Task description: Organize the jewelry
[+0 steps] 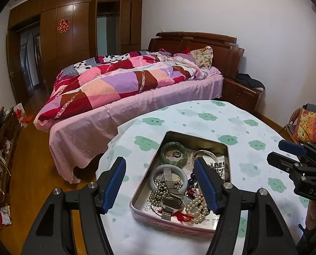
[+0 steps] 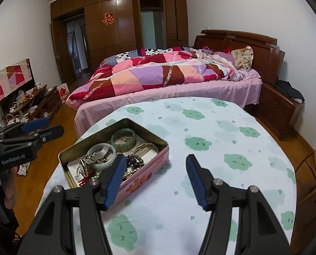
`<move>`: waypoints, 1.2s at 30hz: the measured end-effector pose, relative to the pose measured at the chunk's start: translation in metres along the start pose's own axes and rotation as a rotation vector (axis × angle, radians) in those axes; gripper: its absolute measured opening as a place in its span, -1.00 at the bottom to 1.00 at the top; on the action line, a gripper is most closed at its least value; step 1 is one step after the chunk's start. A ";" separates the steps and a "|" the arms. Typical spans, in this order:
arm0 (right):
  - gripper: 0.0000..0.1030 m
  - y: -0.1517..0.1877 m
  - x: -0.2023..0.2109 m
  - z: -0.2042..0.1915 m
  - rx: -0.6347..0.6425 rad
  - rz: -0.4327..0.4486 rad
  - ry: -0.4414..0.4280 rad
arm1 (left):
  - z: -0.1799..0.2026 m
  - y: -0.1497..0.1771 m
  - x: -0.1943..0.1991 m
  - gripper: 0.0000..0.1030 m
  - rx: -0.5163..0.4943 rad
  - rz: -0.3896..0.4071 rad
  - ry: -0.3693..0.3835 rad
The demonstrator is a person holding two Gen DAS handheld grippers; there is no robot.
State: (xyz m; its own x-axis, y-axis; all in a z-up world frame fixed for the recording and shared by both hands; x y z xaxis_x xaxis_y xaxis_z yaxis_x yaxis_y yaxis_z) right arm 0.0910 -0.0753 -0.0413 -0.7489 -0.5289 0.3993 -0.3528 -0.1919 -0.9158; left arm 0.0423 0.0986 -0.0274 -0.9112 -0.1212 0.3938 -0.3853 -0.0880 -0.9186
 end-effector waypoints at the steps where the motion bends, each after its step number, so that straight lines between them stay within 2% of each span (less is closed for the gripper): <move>1: 0.23 0.000 0.000 0.000 0.000 0.001 0.001 | 0.000 0.000 0.000 0.30 0.000 0.000 -0.001; 36: 0.35 0.000 0.004 0.007 -0.017 0.017 0.009 | 0.000 0.002 0.002 0.31 -0.009 -0.001 0.004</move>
Point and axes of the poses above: each gripper's, at about its wrist camera, not at the fingertips, and x roughly against the way its jaws point, z to its right, y to its underside, the point moved 2 cm from there along -x, roughly the way its jaws point, and after that the axes turned 12 degrees about z, right-handed, at the moved point
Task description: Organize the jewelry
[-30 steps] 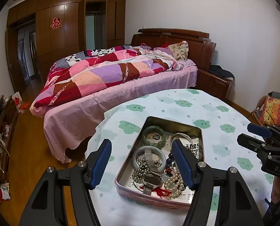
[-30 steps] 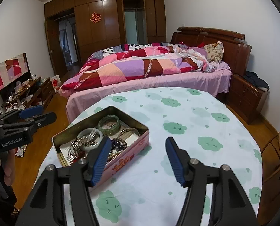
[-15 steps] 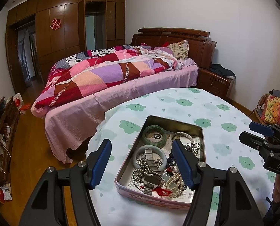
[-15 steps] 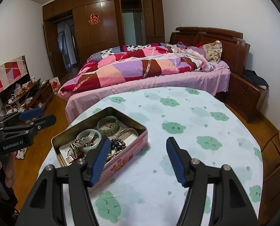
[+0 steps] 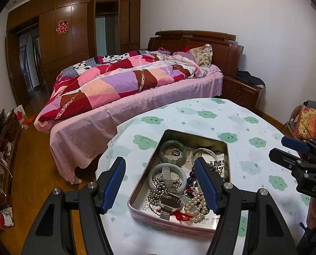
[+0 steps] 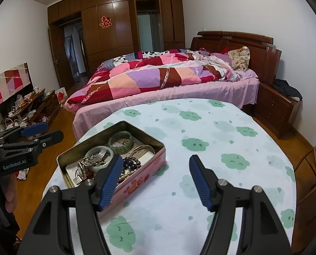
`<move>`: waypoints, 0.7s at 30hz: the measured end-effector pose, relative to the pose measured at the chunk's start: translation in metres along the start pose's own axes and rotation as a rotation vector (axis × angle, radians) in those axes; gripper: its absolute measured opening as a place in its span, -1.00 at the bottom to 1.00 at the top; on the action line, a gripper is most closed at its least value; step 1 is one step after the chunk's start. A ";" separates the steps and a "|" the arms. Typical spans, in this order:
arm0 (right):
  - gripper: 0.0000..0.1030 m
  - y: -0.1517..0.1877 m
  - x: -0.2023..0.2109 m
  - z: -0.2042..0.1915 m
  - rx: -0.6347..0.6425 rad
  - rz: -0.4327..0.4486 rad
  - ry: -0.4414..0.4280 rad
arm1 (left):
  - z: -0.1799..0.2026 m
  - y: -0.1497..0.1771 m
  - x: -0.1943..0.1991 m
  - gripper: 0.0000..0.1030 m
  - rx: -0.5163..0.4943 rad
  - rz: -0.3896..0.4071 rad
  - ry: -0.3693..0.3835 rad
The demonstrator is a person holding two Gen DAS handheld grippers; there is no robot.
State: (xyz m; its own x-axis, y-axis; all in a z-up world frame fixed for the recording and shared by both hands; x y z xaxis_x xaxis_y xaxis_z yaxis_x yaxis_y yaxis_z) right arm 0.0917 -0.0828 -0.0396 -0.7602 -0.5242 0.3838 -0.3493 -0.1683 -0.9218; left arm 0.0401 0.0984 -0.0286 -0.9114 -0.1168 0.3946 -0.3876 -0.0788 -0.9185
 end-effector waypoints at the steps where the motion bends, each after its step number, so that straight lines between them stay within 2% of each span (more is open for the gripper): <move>1: 0.35 0.000 0.000 0.001 0.001 0.000 0.001 | -0.001 0.001 0.000 0.31 0.000 0.000 -0.001; 4: 0.35 0.000 0.001 0.003 0.001 0.001 0.002 | -0.001 0.001 0.000 0.33 0.003 -0.007 -0.001; 6: 0.36 0.000 0.000 0.003 0.002 0.001 0.003 | -0.003 0.003 -0.001 0.47 0.008 -0.013 -0.006; 9: 0.36 0.000 0.000 0.003 0.001 0.000 0.002 | -0.004 0.004 -0.001 0.58 0.010 -0.015 -0.020; 12: 0.37 0.000 0.000 0.003 0.002 -0.001 0.003 | -0.004 0.004 -0.001 0.62 -0.001 -0.011 -0.041; 21: 0.46 0.004 -0.003 0.009 -0.003 -0.005 0.016 | 0.000 0.004 0.000 0.62 -0.023 0.001 -0.030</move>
Point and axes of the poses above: each gripper's, at about its wrist camera, not at the fingertips, and x roughly against the way its jaws point, z to its right, y to its underside, the point moved 2 cm from there along -x, roughly the way its jaws point, and after that the axes turned 12 degrees about z, right-handed, at the moved point
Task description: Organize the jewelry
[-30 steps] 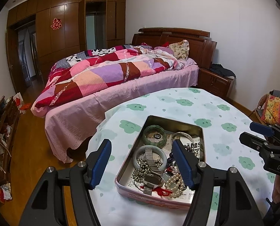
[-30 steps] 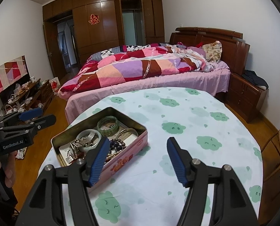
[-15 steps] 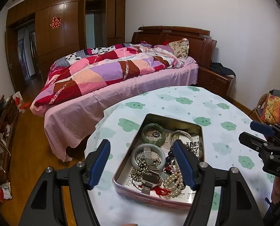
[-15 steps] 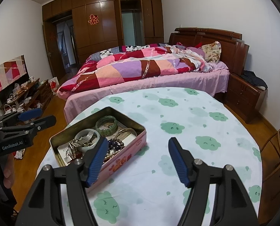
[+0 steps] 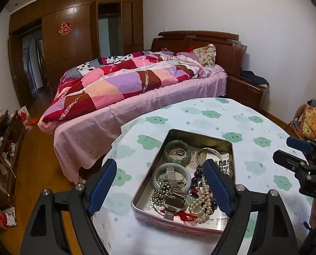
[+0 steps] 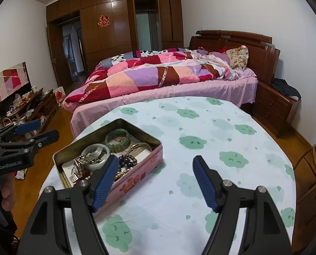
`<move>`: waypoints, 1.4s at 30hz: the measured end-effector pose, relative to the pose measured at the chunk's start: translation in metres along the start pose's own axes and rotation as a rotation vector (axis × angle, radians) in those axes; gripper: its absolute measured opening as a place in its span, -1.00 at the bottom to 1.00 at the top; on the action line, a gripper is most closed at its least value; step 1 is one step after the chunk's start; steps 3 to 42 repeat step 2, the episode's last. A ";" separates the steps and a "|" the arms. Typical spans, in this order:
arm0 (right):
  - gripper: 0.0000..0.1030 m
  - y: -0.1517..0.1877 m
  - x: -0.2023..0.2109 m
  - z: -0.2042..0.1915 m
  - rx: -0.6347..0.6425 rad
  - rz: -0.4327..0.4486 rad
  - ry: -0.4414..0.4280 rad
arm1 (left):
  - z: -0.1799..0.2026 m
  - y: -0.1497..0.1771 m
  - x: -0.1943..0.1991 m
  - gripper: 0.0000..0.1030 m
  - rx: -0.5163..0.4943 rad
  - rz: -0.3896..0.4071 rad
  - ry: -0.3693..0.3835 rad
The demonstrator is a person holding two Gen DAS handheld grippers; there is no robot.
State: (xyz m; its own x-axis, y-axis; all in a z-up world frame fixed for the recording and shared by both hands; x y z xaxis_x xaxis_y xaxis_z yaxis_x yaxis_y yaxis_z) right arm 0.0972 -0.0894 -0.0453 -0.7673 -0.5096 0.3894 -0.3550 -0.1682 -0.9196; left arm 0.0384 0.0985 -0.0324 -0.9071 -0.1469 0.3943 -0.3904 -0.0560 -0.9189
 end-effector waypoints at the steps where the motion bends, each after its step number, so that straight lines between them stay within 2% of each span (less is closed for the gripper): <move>1: 0.45 0.002 -0.001 0.002 -0.003 -0.003 0.005 | 0.002 0.000 0.000 0.62 -0.003 0.000 0.000; 42: 0.46 0.004 -0.002 0.005 -0.007 -0.007 0.012 | 0.002 0.000 0.000 0.62 -0.003 -0.001 0.001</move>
Point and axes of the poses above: each gripper's, at about its wrist camera, not at the fingertips, and x roughly against the way its jaws point, z to its right, y to its underside, the point moved 2 cm from there along -x, roughly the way its jaws point, and after that the axes turned 12 degrees about z, right-handed, at the moved point
